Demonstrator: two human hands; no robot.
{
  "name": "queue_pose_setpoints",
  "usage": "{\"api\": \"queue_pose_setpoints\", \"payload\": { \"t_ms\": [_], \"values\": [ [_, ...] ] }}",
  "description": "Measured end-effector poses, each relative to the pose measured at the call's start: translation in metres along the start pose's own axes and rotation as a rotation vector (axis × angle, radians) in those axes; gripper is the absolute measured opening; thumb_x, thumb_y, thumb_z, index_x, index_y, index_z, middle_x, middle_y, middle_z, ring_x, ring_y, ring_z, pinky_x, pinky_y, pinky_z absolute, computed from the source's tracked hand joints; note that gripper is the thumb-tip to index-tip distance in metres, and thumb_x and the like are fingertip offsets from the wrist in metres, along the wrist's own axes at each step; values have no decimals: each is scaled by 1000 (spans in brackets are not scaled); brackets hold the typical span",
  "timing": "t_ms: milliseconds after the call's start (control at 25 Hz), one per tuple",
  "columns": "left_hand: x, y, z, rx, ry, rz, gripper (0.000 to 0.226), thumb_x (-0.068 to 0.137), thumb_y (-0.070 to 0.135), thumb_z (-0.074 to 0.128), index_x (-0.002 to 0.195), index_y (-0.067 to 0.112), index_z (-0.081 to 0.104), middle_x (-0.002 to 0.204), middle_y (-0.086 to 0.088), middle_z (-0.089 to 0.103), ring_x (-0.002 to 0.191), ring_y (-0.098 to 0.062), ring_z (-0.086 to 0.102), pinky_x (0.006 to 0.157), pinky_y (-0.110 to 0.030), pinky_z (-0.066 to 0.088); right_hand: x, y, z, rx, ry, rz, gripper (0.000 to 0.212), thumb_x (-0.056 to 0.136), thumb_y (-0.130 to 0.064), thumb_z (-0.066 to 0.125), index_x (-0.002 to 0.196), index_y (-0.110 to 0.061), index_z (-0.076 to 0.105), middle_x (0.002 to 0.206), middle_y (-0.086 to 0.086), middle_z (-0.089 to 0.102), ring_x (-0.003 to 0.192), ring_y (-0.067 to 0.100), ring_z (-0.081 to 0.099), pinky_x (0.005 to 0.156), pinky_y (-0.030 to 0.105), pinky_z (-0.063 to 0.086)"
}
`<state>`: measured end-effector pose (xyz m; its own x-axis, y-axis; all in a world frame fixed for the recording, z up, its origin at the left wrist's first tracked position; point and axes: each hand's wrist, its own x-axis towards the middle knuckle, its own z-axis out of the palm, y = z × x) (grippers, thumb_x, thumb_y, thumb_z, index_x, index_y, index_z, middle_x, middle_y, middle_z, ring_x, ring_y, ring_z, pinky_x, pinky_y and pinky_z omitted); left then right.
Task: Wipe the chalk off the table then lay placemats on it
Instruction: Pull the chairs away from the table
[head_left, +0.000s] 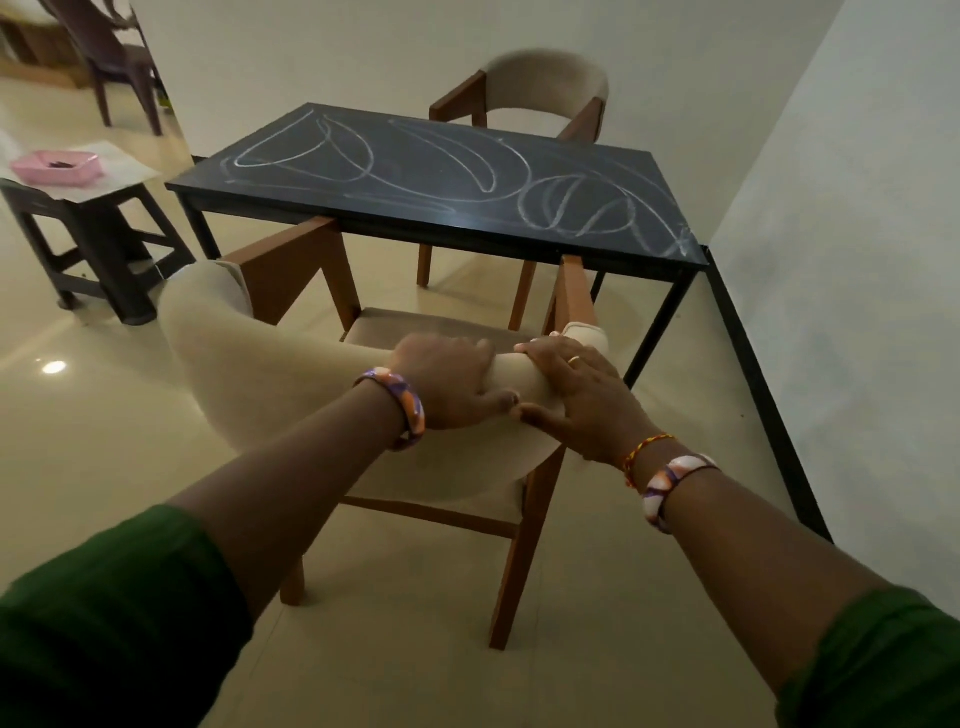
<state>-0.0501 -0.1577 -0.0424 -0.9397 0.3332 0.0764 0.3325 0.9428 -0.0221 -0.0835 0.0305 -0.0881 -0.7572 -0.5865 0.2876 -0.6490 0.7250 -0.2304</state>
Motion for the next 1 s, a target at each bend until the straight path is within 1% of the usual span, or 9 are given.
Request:
{"api": "queue_pose_setpoints", "payload": {
  "t_ms": [80, 160, 240, 440, 560, 680, 760, 880, 1000],
  "values": [
    [25, 24, 4, 52, -64, -49, 63, 81, 63, 52, 122, 15, 48, 100, -1, 62, 79, -14, 56, 67, -24, 45, 2, 27, -7, 6, -144, 12, 82, 74, -51, 69, 142, -23, 33, 145, 3, 38, 137, 22, 30, 111, 45, 30],
    [50, 46, 9, 76, -141, -139, 64, 75, 61, 61, 118, 14, 52, 87, 1, 58, 76, -14, 54, 70, -25, 46, 15, 48, -10, 6, -226, 5, 95, 65, -44, 81, 142, -23, 31, 147, 2, 35, 137, 22, 29, 113, 42, 29],
    [71, 61, 12, 79, -214, -205, 59, 72, 59, 65, 110, 15, 56, 79, 3, 52, 74, -14, 51, 70, -25, 44, 30, 61, -12, -21, -288, -12, 99, 62, -39, 84, 143, -23, 30, 147, 2, 34, 138, 22, 28, 112, 36, 25],
    [123, 81, 15, 13, -379, -300, 50, 71, 51, 71, 105, 15, 61, 88, -1, 55, 81, -16, 54, 73, -26, 46, 60, 92, -12, -67, -423, -120, 99, 60, -36, 86, 141, -20, 33, 143, 5, 38, 133, 23, 33, 111, 32, 23],
    [163, 81, 32, -70, -484, -332, 57, 70, 50, 72, 112, 15, 59, 97, -3, 57, 90, -18, 57, 83, -28, 50, 79, 121, -13, 43, -498, -123, 94, 60, -26, 87, 138, -17, 36, 141, 7, 39, 132, 24, 35, 112, 34, 28],
    [202, 83, 50, -147, -438, -377, 61, 75, 41, 71, 125, 13, 52, 116, -6, 57, 104, -22, 57, 90, -31, 50, 98, 159, -1, 4, -543, -192, 102, 65, -25, 85, 146, -16, 24, 153, 5, 24, 143, 24, 18, 117, 34, 12],
    [228, 86, 66, -125, -396, -426, 55, 83, 37, 63, 130, 10, 49, 127, -7, 55, 113, -23, 55, 94, -30, 45, 116, 185, 9, -21, -540, -289, 99, 70, -24, 82, 148, -17, 21, 156, 4, 20, 146, 21, 10, 118, 32, 3],
    [267, 85, 86, -86, -416, -569, 53, 91, 34, 55, 136, 9, 45, 134, -9, 51, 121, -22, 51, 102, -31, 40, 145, 219, 18, -38, -589, -368, 96, 76, -15, 76, 150, -15, 16, 158, 4, 14, 147, 18, 3, 114, 25, -4],
    [301, 84, 84, -84, -427, -596, 51, 92, 35, 52, 137, 12, 43, 138, -8, 48, 126, -22, 47, 104, -32, 39, 169, 247, 27, -35, -601, -411, 99, 75, -11, 75, 151, -17, 11, 159, 3, 8, 147, 17, 0, 111, 22, -7]
  ]
}}
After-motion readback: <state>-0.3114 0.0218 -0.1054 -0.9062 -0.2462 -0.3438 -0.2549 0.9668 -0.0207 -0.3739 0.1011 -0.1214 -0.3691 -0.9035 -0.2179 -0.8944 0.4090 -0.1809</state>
